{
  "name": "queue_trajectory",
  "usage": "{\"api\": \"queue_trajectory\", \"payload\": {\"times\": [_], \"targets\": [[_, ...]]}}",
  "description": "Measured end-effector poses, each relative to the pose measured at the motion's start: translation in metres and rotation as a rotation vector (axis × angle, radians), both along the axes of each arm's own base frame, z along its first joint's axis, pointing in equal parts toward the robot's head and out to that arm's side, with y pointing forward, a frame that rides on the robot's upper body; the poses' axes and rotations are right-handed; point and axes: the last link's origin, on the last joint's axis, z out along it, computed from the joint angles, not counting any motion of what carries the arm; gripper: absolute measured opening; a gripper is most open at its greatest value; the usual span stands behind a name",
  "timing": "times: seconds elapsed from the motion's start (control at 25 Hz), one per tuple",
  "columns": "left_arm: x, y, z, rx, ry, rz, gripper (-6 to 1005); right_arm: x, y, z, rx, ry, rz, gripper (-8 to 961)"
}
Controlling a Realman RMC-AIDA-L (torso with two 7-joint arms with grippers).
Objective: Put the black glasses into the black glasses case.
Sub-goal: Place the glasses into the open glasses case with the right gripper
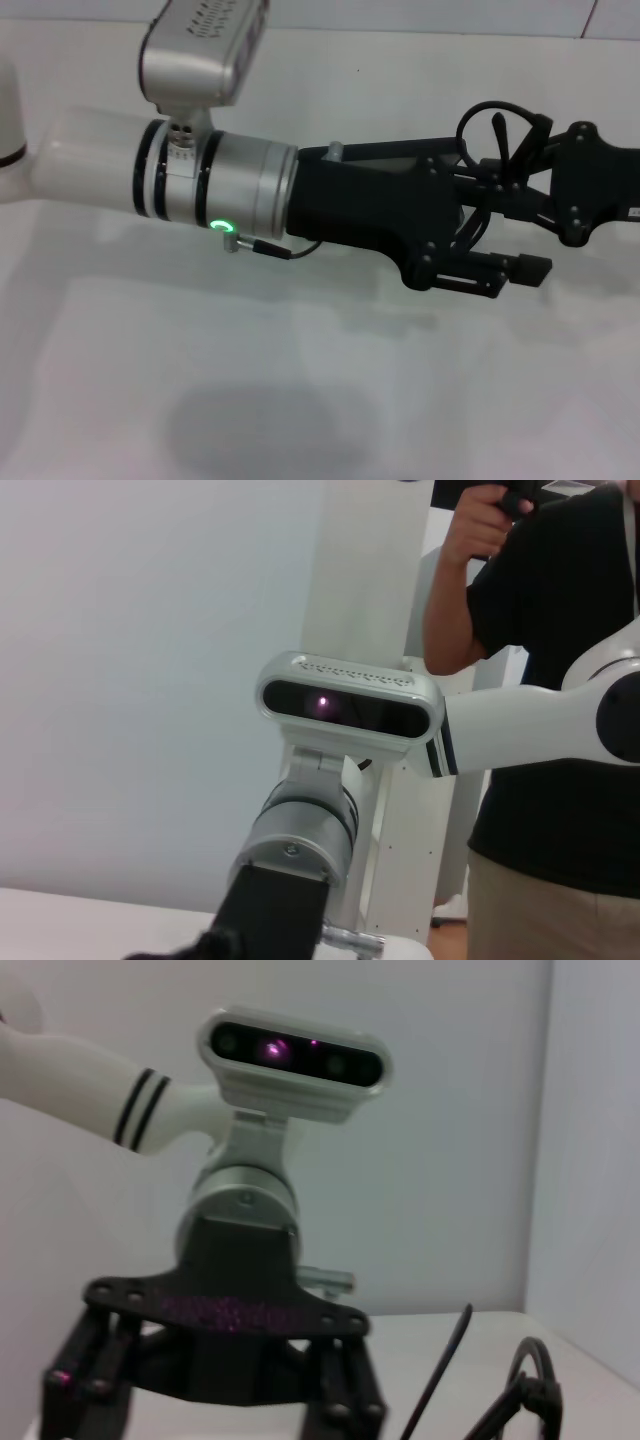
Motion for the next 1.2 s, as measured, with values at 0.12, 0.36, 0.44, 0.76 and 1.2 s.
{"api": "queue_trajectory", "payload": {"times": [0.12,0.36,0.44,0.76,1.2], "targets": [[-0.007,0.005,0.012,0.034,-0.033,0.041,635,-0.006,-0.001,0.009,0.016,-0.019,0.035,81],[-0.045,0.022,0.051,0.228,-0.162,0.247,635,-0.049,0.013,0.022,0.021,-0.302,0.053,82],[-0.059,0.022,0.059,0.290,-0.192,0.300,635,-0.070,0.027,0.019,0.025,-0.428,0.022,82],[-0.086,0.021,0.084,0.460,-0.307,0.428,635,-0.134,0.064,-0.020,0.004,-0.867,-0.005,81],[-0.097,0.016,0.089,0.504,-0.328,0.459,635,-0.139,0.062,-0.056,0.041,-1.035,0.064,82]]}}
